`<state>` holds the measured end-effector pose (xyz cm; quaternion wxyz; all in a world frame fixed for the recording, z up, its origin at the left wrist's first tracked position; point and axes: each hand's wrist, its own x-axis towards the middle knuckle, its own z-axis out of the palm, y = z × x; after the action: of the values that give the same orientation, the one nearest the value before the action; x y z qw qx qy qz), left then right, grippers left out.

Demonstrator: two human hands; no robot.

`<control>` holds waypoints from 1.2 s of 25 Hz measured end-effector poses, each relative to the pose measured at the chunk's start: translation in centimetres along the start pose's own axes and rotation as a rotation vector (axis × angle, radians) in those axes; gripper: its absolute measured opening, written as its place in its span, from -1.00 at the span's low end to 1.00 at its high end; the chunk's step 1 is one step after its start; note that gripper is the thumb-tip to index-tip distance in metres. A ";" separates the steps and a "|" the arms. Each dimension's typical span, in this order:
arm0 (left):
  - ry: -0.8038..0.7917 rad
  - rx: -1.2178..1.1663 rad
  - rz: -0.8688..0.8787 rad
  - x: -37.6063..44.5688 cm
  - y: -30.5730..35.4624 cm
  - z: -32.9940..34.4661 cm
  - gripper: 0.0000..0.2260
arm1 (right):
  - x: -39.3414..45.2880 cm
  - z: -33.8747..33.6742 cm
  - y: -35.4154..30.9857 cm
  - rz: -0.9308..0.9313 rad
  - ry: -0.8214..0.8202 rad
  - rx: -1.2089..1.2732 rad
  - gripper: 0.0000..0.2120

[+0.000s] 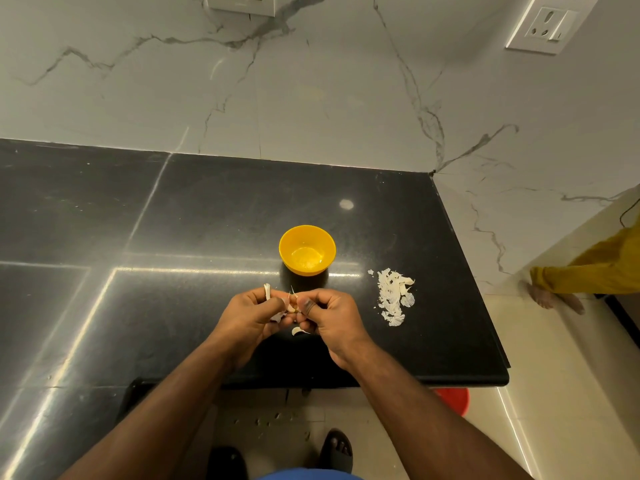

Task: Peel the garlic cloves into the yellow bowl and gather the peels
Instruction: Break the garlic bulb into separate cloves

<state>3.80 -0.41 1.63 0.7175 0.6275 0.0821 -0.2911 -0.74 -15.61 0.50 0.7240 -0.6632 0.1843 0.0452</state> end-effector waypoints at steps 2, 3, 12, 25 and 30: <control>0.036 0.031 0.004 0.2 -0.1 -0.2 -0.88 | 0.4 -0.3 -0.1 0.002 0.012 -0.072 -0.89; 0.061 0.068 -0.003 0.4 -0.1 -0.5 -0.89 | 0.6 -0.6 -0.1 0.003 0.034 -0.142 -0.91; 0.029 0.274 -0.130 1.0 -0.3 -0.8 -0.94 | 0.8 -1.3 0.9 -0.044 0.042 -0.690 -0.80; -0.071 -0.045 -0.105 0.5 1.2 -0.1 -0.86 | -0.3 -1.2 -0.9 -0.095 0.003 -0.241 -0.79; -0.081 -0.039 -0.070 0.5 1.1 0.7 -0.89 | -0.2 -1.1 -1.3 -0.075 0.028 -0.219 -0.90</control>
<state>4.59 -1.20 2.53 0.7218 0.5977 0.0802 -0.3395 -0.77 -16.77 1.71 0.6456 -0.7454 0.1634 0.0284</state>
